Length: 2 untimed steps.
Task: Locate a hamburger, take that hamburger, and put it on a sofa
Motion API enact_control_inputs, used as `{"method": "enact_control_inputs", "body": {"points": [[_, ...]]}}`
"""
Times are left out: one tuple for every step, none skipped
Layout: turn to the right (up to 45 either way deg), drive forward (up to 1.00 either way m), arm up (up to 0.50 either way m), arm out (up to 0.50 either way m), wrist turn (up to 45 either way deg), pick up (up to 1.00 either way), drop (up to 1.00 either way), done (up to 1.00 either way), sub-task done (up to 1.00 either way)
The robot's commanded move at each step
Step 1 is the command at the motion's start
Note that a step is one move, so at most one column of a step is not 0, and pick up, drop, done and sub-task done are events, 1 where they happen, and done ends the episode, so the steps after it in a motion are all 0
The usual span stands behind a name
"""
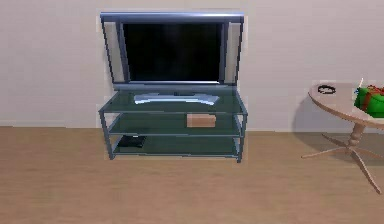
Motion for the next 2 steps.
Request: {"method": "enact_control_inputs", "body": {"points": [[0.0, 0.05, 0.00, 0.00, 0.0, 0.00, 0.00, 0.00, 0.00], [-45.0, 0.00, 0.00, 0.00, 0.0, 0.00, 0.00, 0.00, 0.00]]}}
